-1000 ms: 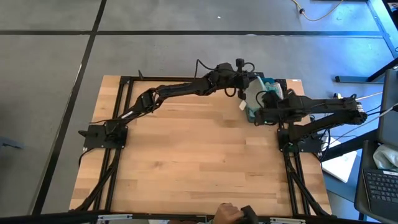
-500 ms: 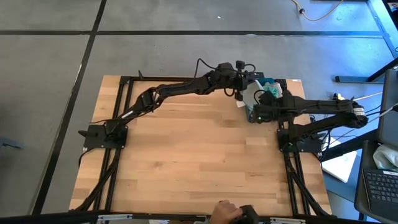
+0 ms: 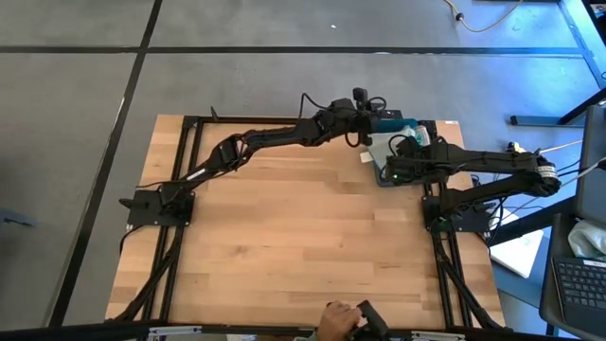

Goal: Fold microfiber towels
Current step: Put the light blue microfiber cloth into the blue bin

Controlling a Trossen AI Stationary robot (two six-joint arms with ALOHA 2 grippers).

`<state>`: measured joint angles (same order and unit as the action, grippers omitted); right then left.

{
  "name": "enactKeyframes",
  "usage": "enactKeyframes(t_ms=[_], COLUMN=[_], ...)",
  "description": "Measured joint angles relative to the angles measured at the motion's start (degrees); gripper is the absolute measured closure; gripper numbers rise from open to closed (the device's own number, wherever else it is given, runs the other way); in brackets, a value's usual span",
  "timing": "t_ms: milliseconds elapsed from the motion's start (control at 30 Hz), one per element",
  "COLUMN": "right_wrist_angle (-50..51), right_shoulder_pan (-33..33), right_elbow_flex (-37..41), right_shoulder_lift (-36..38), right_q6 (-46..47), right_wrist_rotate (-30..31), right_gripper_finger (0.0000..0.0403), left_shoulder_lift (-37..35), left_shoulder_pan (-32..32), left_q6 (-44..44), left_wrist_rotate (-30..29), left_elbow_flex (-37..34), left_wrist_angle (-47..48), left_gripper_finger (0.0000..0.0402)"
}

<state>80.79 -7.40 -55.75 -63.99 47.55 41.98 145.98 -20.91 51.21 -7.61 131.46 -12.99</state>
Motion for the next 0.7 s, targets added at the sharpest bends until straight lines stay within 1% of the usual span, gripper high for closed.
enactKeyframes(t_ms=[100, 167, 233, 333, 367, 400, 500, 700], right_wrist_angle=[0.61, 0.86, 0.74, 0.73, 0.88, 0.57, 0.01, 1.59], right_shoulder_pan=[0.00, -0.40, -1.15, -1.49, -1.51, -1.55, -1.42, -1.38], right_elbow_flex=[1.44, 3.75, 6.84, 11.70, 12.29, 12.04, 10.53, 7.35], right_shoulder_lift=[0.02, 0.02, 0.02, 0.02, -0.06, -0.10, 0.01, 0.02], right_q6=[1.61, 2.58, 3.47, 6.28, 6.43, 6.42, 7.40, 7.62], right_wrist_rotate=[0.13, -1.06, -2.97, -3.22, -4.58, -5.66, -5.19, -7.64], right_gripper_finger=[0.0395, 0.0395, 0.0395, 0.0392, 0.0390, 0.0385, 0.0368, 0.0323], left_shoulder_lift=[-0.44, -0.88, -1.76, -2.94, -3.25, -3.65, -4.47, -7.08], left_shoulder_pan=[1.06, 2.08, 3.28, 4.73, 5.12, 5.43, 5.98, 6.27], left_q6=[-0.06, -0.10, -0.13, -3.28, -4.49, -5.70, -8.17, -10.53], left_wrist_rotate=[-6.79, -11.76, -13.61, -12.63, -11.60, -11.00, -8.73, -8.00], left_elbow_flex=[0.00, 0.00, 0.00, 0.04, 0.08, 0.06, 0.04, -0.02], left_wrist_angle=[0.27, 0.53, 3.73, 9.14, 10.86, 13.46, 16.86, 23.54], left_gripper_finger=[0.0257, 0.0258, 0.0258, 0.0256, 0.0256, 0.0257, 0.0259, 0.0259])
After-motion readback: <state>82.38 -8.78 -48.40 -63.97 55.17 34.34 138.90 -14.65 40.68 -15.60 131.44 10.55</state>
